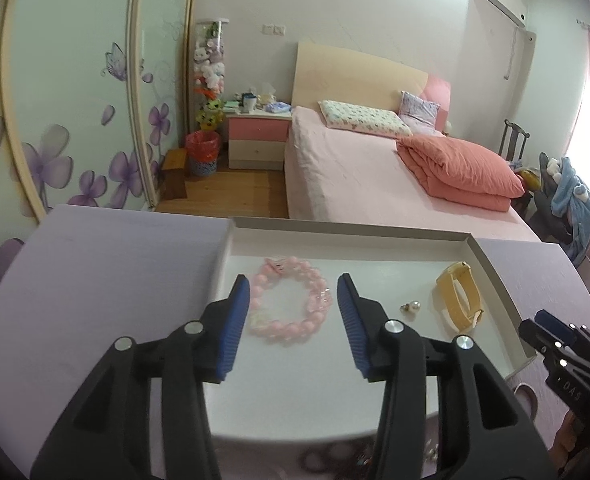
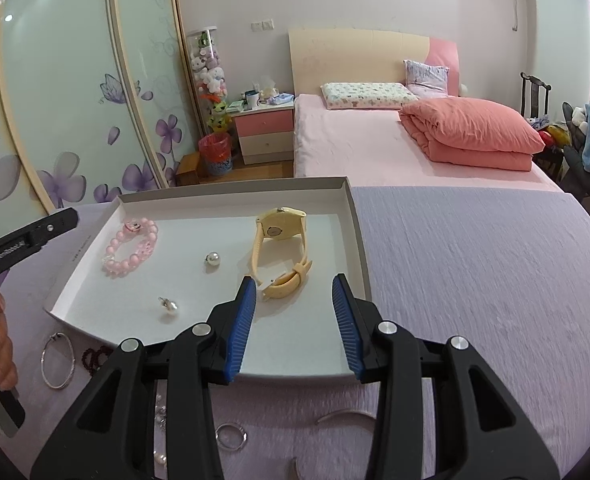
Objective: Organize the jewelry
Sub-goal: 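Release the pearl into the tray with the left tool and withdraw, then move the right tool to the silver cuff and close around it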
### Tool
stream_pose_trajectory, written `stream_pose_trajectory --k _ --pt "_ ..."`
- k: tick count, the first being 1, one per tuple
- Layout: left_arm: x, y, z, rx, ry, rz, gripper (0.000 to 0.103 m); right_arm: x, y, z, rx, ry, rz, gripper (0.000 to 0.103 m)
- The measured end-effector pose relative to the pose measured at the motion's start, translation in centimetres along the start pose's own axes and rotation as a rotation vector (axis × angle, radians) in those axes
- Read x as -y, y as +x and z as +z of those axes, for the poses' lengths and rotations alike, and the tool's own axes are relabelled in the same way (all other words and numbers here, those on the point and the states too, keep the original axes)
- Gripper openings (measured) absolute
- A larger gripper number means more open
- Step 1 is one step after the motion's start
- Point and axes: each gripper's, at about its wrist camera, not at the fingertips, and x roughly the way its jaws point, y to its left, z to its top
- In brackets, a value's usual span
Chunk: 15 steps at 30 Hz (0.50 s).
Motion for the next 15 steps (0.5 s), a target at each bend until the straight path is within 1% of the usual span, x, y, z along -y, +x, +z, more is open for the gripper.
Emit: stream_pose_trajectory --k 3,6,9,11,12,15 --pt "-1.0 -2.1 -0.5 0.018 -0.001 0.012 0.051 -0.2 -1.1 -0.4 0.009 -0.003 0.008 0.042" --pt "-2.0 -4.2 -1.3 0.031 -0.004 0.020 0.055 -0.2 -2.3 -0.9 0.019 0.000 0.012 0.045" --pt "-3.1 -6.5 -2.4 0.046 -0.011 0.027 0.062 0.0 -3.6 -1.6 0.027 0.007 0.013 0.047" --pt "-3.7 -7.6 -3.2 0.053 -0.010 0.031 0.071 0.2 -4.4 -2.0 0.029 0.011 0.012 0.052" --pt "-3.9 -8.2 -3.6 0.056 -0.010 0.031 0.073 0.3 -4.8 -2.4 0.031 0.010 0.011 0.055" --pt "-4.6 -9.9 -5.0 0.060 -0.003 0.030 0.079 0.6 -5.8 -3.2 0.030 0.006 0.003 0.058"
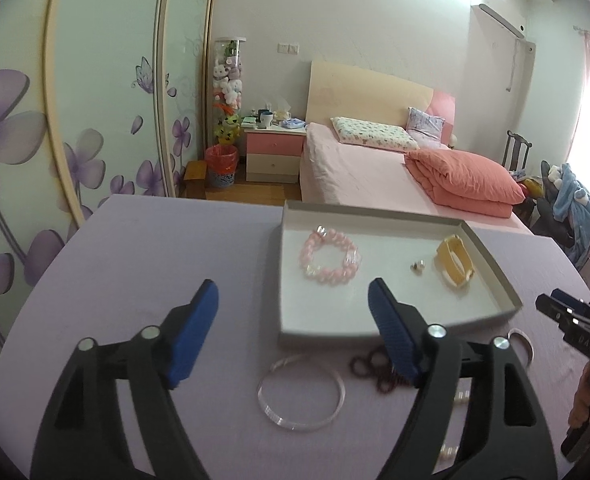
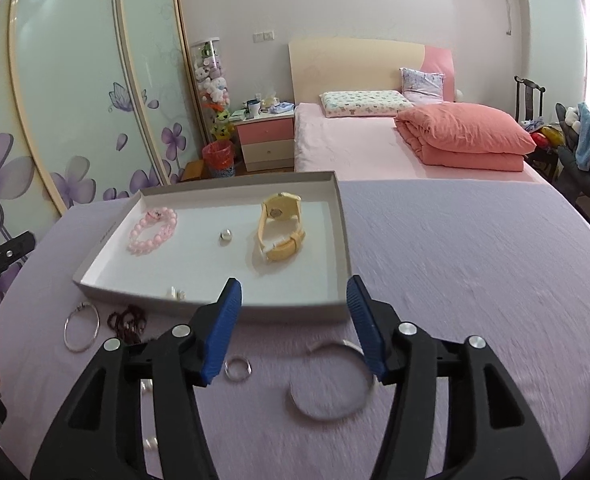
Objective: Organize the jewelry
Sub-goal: 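Move the right tool to the silver cuff and close around it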
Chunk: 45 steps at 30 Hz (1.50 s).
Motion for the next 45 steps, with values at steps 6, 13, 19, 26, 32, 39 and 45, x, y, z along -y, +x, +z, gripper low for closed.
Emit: stream_pose_trajectory --k 6,13,19,26,32,39,45 --pt "-0.8 -2.5 -2.9 0.004 0.025 0.001 0.089 1.4 -0.9 -2.1 -0.021 0.032 -0.009 0.066" --pt "-0.8 -3.5 -5.5 -0.012 0.029 -0.026 0.095 2.1 -1.0 -4.3 -0.058 0.006 -0.032 0.076" --pt "-1.0 -3.2 -6.5 -0.037 0.026 -0.041 0.095 2.0 -0.1 -5.6 -0.119 -0.061 -0.041 0.076" --pt "-0.7 -3.3 -7.1 -0.041 0.033 -0.045 0.095 1.9 1.2 -6.5 -0.179 -0.103 -0.043 0.076" --pt "-0.5 -2.8 -7.4 -0.050 0.037 -0.049 0.095 1.9 1.7 -6.6 -0.210 -0.112 -0.038 0.076" --pt "-0.6 -2.4 -7.4 -0.058 0.035 -0.053 0.095 2.0 2.7 -6.2 -0.232 -0.128 -0.040 0.075" --pt "-0.5 -2.0 -7.5 -0.066 0.036 -0.060 0.095 2.4 3.9 -5.3 -0.239 -0.119 -0.019 0.075"
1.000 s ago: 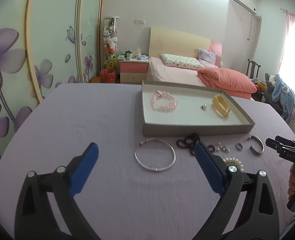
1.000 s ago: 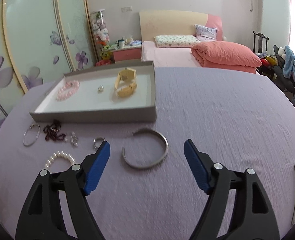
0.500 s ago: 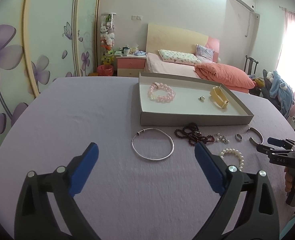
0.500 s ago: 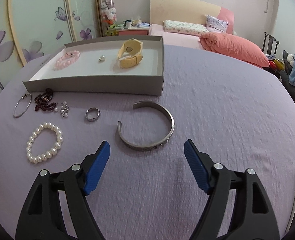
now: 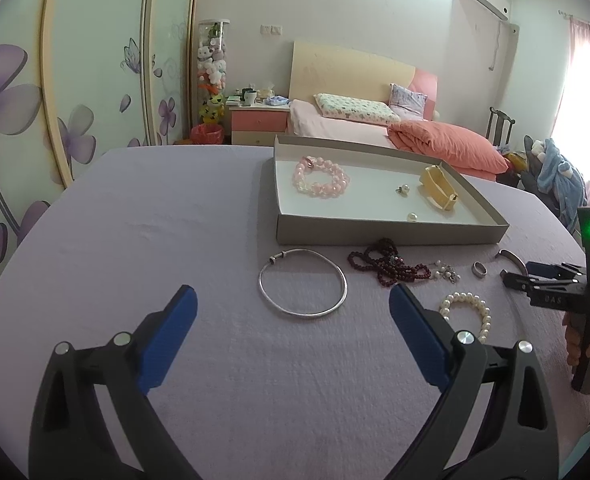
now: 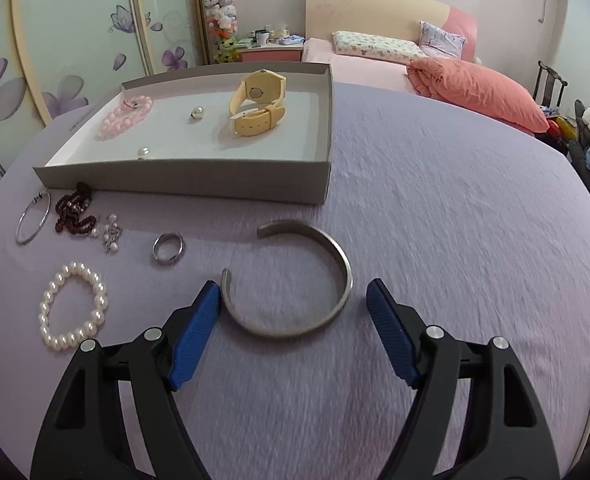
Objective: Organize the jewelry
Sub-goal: 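Move the right tool to the silver cuff and close around it, then lift the silver cuff with the right tool while the left tool grasps the silver bangle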
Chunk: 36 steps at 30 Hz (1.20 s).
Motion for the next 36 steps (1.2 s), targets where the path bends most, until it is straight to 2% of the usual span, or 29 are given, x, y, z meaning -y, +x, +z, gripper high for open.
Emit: stream_pose_trajectory --k 16,17,18,19,27,36 --pt "0.1 1.0 -0.3 -0.017 -0.009 -0.006 0.095 0.2 0.3 0.4 -0.003 -0.072 0.057 0.075" --pt "0.1 1.0 -0.3 -0.018 -0.011 -0.007 0.095 0.3 0.2 0.4 -0.003 -0.072 0.058 0.074" --pt "0.0 1.1 -0.4 -0.018 -0.013 -0.008 0.095 0.2 0.2 0.4 0.000 -0.073 0.061 0.066" --pt "0.1 1.0 -0.4 -0.018 -0.015 -0.010 0.095 0.2 0.1 0.3 0.004 -0.076 0.061 0.066" --pt "0.0 0.9 -0.5 -0.017 -0.017 -0.006 0.095 -0.1 -0.4 -0.2 0.008 -0.028 0.039 0.066" --pt "0.4 1.2 -0.3 -0.029 0.004 0.015 0.095 0.1 -1.9 -0.2 0.045 0.045 0.083 0.066"
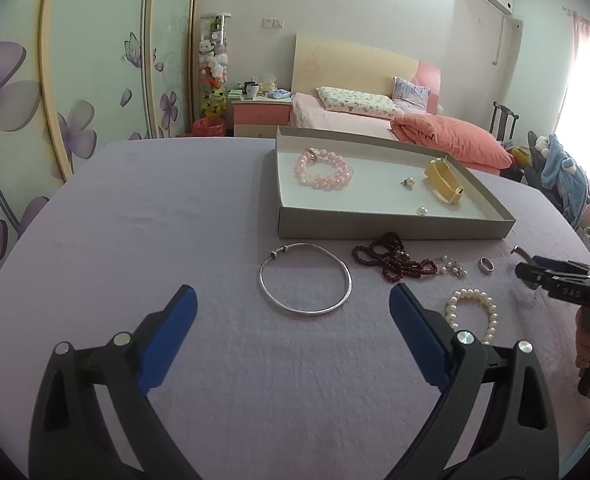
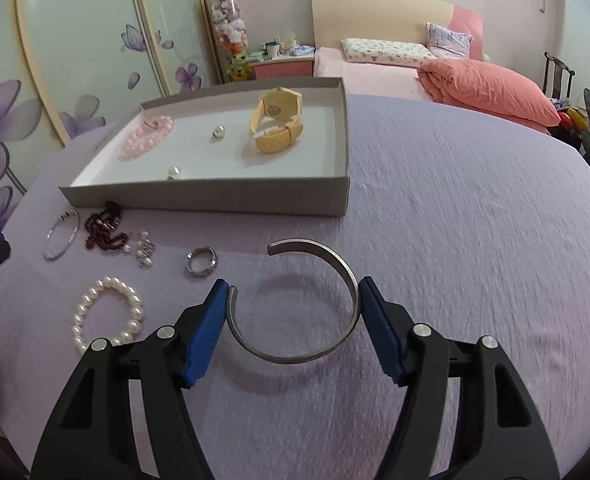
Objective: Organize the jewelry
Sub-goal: 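Lift the silver cuff with the right tool while the left tool grasps the silver bangle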
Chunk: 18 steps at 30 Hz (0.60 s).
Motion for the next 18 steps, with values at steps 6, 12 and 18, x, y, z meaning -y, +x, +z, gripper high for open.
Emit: stream_pose_trajectory --k 6,12,18 --pt "0.4 1.0 0.2 -0.027 0.016 0.029 0.095 0.0 -1.0 0.6 0.036 0.021 0.025 0.066" --pt "1.2 3.2 0.7 -0.084 0.032 0.069 0.095 -0.1 -1.3 0.9 0.051 0.040 0.046 0.066" --pt "1.9 6.4 1.1 -0.167 0.025 0.108 0.095 -0.1 -1.5 1.0 0.058 0.052 0.057 0.066"
